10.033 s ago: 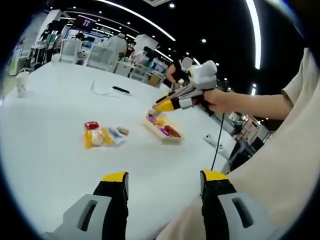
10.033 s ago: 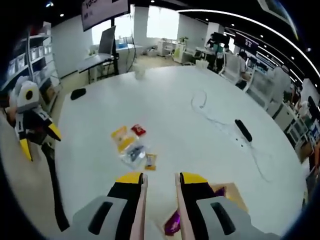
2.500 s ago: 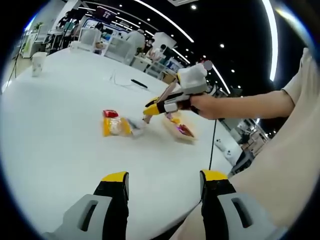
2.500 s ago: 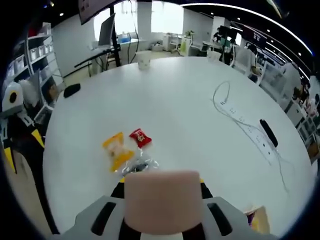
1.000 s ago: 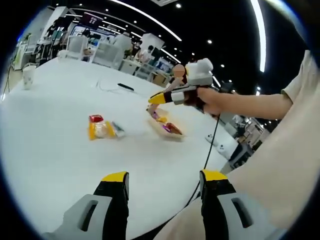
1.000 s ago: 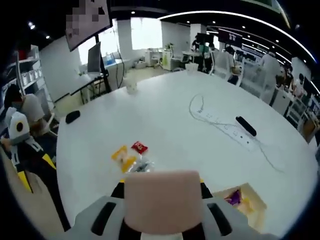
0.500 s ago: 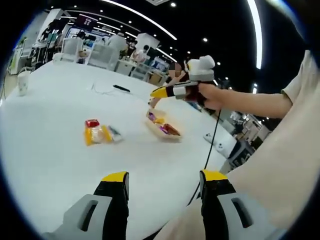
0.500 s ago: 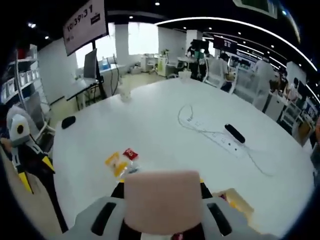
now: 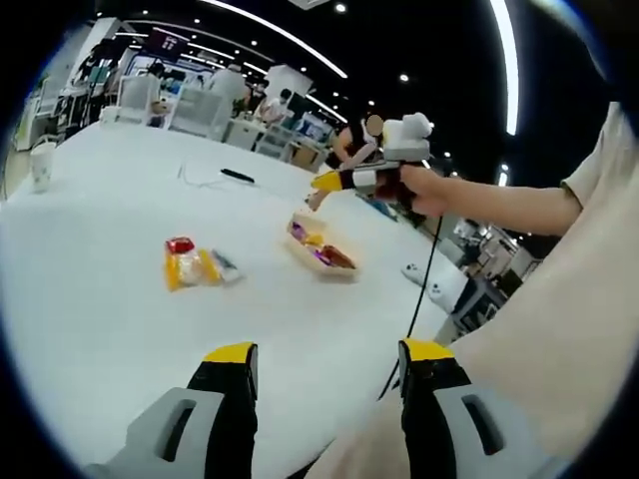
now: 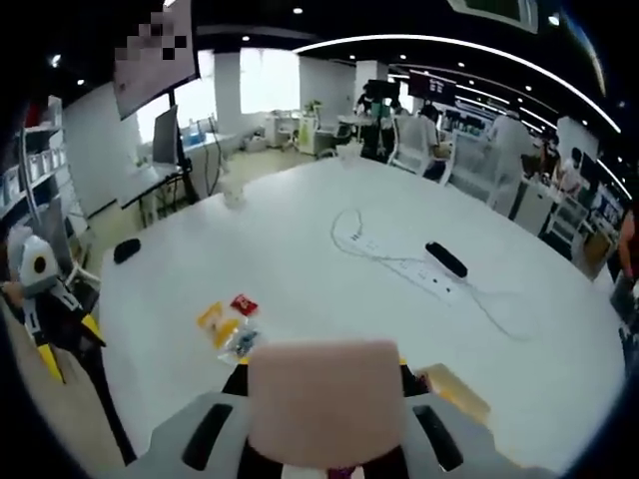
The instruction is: Place the target food into the container with the food tongs after gripping and lifting it, then release it inside without dropping or visibly crushing the food.
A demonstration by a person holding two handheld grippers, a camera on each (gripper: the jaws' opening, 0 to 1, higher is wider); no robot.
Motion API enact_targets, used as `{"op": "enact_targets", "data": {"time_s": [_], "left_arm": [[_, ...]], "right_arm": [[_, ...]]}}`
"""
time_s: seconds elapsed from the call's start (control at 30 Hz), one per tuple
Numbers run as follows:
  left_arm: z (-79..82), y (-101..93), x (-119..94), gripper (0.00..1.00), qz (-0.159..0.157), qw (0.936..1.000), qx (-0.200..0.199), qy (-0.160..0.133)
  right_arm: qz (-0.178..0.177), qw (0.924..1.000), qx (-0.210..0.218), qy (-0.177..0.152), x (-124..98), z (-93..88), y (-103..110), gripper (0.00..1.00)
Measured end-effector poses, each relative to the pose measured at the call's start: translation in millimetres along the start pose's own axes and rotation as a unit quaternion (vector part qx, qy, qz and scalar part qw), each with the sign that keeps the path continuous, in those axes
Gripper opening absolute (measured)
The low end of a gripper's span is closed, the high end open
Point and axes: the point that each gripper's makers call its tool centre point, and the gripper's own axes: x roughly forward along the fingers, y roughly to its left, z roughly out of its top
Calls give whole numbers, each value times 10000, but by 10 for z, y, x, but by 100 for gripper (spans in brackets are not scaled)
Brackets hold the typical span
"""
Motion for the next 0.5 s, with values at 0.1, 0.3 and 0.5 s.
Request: {"op": "enact_targets", "data": {"time_s": [0.1, 0.3, 0.5], "left_arm": [[-8, 11, 13, 56, -4, 10000, 16, 29], [-9, 8, 15, 56, -28, 10000, 30, 65], [1, 22, 13, 56, -21, 10000, 35, 81]], "right_arm": [[-71, 10000, 59, -23, -29, -6, -63, 22], [-182, 9997, 170, -60, -72, -18, -181, 22], [-264, 9993, 249, -101, -101, -9, -256, 22]]}}
